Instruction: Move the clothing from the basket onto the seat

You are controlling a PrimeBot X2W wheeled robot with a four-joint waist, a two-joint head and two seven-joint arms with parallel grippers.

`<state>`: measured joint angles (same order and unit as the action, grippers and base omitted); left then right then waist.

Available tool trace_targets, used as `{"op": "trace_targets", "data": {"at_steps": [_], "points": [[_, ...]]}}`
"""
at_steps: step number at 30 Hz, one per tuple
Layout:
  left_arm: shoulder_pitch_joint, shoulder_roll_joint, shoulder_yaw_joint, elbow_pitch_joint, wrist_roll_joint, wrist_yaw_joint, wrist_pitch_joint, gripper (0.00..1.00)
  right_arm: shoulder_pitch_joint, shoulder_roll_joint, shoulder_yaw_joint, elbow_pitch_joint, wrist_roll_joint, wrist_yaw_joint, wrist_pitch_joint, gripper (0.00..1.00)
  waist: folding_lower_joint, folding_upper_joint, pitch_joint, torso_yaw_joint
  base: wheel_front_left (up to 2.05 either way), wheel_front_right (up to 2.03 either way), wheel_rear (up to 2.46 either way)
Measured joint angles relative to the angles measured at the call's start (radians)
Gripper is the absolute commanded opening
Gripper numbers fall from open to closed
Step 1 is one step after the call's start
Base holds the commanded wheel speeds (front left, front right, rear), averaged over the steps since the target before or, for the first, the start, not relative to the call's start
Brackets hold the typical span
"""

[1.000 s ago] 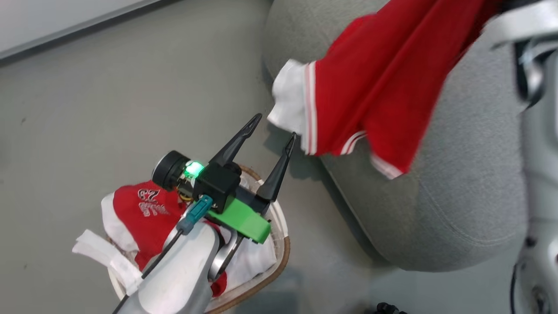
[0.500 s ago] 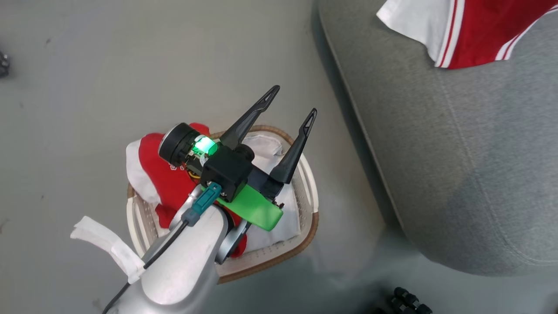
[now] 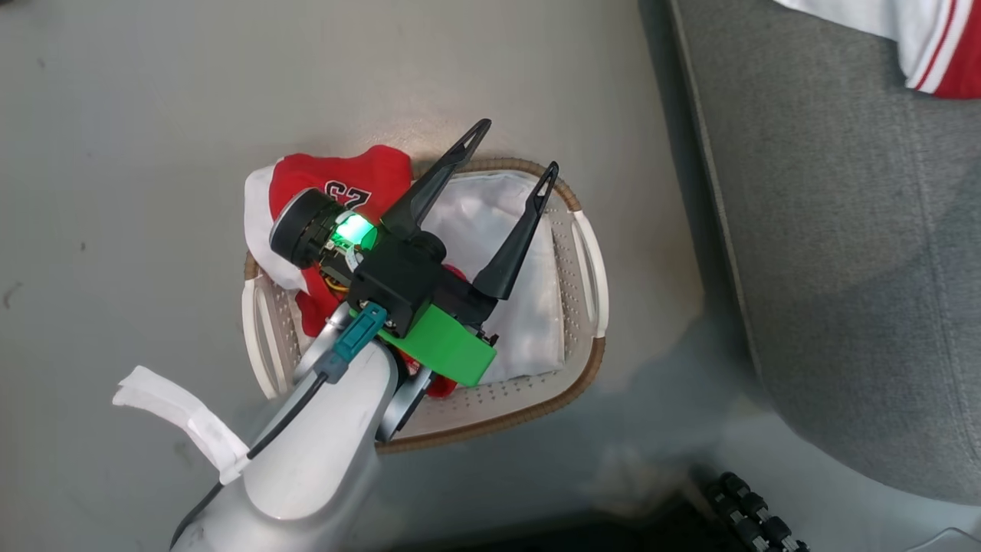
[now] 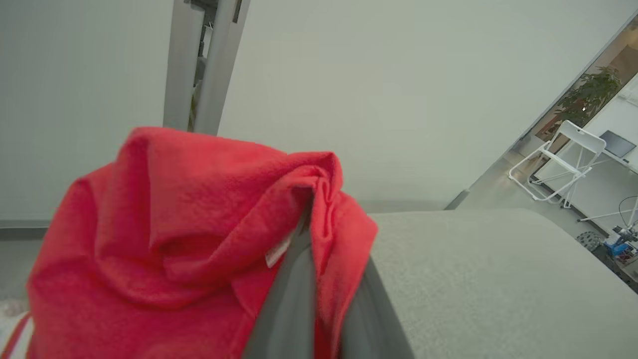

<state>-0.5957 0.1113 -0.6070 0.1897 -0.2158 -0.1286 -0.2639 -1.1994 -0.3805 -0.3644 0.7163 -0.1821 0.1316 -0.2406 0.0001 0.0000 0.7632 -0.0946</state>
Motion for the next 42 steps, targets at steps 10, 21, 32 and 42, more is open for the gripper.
{"op": "trace_targets", "data": {"at_steps": [10, 21, 32, 42], "points": [[0.000, 0.004, 0.021, 0.013, 0.007, 0.000, 0.000, 1.00, 0.097, 0.011, -0.049, 0.103, -0.053, 0.000, -0.021, 0.00, 0.0000, 0.0001, 0.019, 0.000, 0.00, 0.00, 0.00], [0.020, 0.003, 0.039, 0.042, 0.000, 0.000, 0.000, 1.00, 0.228, 0.048, -0.008, 0.046, -0.052, 0.000, -0.021, 1.00, -0.0001, 0.0000, -0.046, -0.023, 0.00, 0.00, 0.00], [0.068, -0.014, 0.155, 0.062, -0.018, 0.000, 0.000, 1.00, 0.347, 0.061, 0.089, -0.016, 0.021, 0.000, -0.022, 1.00, -0.0001, 0.0000, -0.181, -0.031, 0.00, 0.00, 0.00], [0.160, -0.051, 0.284, 0.081, -0.042, 0.007, 0.000, 1.00, 0.393, 0.090, 0.183, -0.106, 0.134, 0.000, -0.023, 1.00, -0.0002, 0.0000, -0.340, 0.010, 0.00, 0.00, 0.00]]}}
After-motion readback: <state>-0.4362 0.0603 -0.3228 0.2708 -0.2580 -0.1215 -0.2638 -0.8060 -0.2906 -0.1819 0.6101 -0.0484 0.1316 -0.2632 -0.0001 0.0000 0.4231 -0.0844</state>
